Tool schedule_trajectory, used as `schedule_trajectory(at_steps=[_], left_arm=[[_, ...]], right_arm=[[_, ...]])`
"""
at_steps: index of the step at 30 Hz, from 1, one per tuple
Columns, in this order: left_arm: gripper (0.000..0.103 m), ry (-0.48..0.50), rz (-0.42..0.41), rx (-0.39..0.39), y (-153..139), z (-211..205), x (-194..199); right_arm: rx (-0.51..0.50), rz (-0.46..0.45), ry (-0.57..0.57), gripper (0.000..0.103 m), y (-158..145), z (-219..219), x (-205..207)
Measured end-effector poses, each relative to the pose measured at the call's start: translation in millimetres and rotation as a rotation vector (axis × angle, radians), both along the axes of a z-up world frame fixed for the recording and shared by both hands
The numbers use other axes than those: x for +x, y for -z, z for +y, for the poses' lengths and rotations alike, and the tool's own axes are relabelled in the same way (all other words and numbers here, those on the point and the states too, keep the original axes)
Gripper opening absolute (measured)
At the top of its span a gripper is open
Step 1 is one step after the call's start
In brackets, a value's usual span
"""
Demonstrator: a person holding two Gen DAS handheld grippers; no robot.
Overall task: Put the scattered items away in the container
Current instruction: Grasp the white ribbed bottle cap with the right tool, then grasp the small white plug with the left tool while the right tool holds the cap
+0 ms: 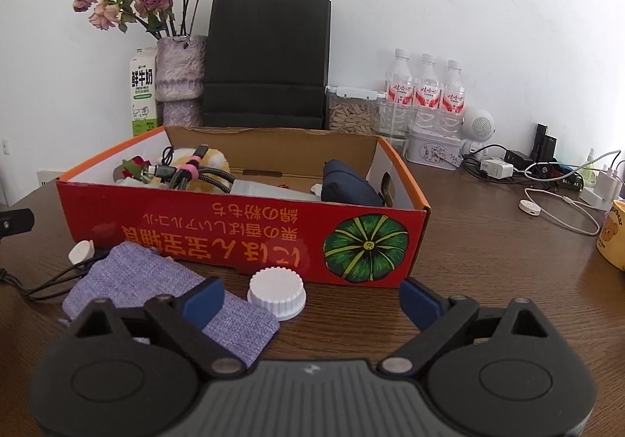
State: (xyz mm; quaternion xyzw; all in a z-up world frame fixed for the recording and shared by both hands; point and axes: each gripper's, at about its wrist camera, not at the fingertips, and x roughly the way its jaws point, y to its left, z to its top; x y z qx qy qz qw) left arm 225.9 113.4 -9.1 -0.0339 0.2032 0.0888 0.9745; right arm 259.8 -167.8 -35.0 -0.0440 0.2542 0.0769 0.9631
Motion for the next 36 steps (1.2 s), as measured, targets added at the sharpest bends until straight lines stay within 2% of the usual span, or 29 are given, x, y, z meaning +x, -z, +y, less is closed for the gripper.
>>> schedule_trajectory(at_steps=[3, 9, 10, 11, 15, 22, 26, 28, 31, 36], left_arm=[[0.103, 0.008, -0.004, -0.013, 1, -1, 3], [0.103, -0.001, 0.006, -0.062, 1, 7, 5], [0.103, -0.003, 0.008, -0.068, 2, 8, 5], [0.103, -0.006, 0.008, -0.073, 2, 9, 5], [0.103, -0.008, 0.01, -0.078, 2, 9, 5], [0.103, -0.006, 0.024, -0.068, 3, 7, 7], [0.103, 0.064, 0.102, -0.07, 8, 3, 19], [0.094, 0.097, 0.121, -0.045, 10, -4, 23], [0.09, 0.121, 0.131, -0.004, 11, -16, 28], [0.076, 0.136, 0.151, -0.017, 14, -26, 39]], right_arm=[[0.005, 0.045, 0.006, 0.075, 4, 3, 15], [0.017, 0.108, -0.022, 0.063, 10, 10, 33], [0.012, 0.122, -0.024, 0.057, 11, 12, 34], [0.019, 0.129, -0.028, 0.039, 11, 11, 35], [0.048, 0.127, -0.037, 0.039, 12, 6, 32], [0.061, 0.072, -0.021, 0.039, 6, -2, 22], [0.071, 0.056, -0.004, 0.039, 4, -12, 18], [0.079, 0.052, 0.0, 0.039, 4, -16, 17], [0.09, 0.047, 0.006, 0.039, 4, -21, 16], [0.083, 0.039, -0.002, 0.039, 4, -19, 15]])
